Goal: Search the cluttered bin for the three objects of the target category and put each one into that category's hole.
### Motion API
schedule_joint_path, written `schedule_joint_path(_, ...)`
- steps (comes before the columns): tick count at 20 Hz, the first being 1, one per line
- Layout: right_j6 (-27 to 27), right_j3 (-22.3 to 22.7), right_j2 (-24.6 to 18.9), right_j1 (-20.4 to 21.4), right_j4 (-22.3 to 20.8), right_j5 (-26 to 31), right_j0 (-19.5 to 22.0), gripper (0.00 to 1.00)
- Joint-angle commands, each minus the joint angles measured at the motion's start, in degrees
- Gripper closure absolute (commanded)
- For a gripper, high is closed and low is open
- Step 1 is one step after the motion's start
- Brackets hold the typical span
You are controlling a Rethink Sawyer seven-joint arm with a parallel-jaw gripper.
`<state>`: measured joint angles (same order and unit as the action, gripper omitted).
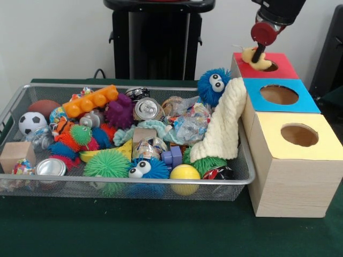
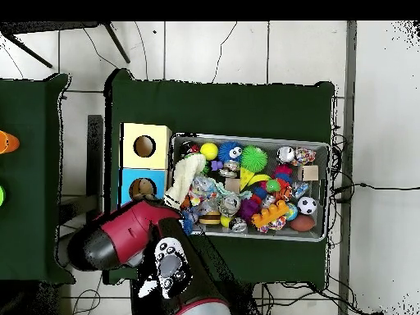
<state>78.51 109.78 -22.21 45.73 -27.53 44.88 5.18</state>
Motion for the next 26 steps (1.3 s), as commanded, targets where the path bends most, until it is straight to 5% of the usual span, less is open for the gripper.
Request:
schedule_joint_path(1,9.09,-2.67,1.73,-4.79,-1.97,-6.64,-0.97,1.00)
schedule_joint_path(12,11.64,-6.74,4.50,-6.28,-3.80,-12.32,-4.04,1.00)
schedule_joint_path(16,14.64,-8.91,6.05,-8.55,-2.33,-19.53,-5.60,1.00)
schedule_joint_path(22,13.37,-10.72,6.86,-9.48,0.61,-22.21,-6.37,1.00)
schedule_joint_path(23,12.91,-10.70,7.44,-9.53,1.07,-23.18,-6.71,0.00)
schedule_joint_path(26,13.84,-10.15,7.49,-9.27,2.00,-24.34,-6.25,0.00)
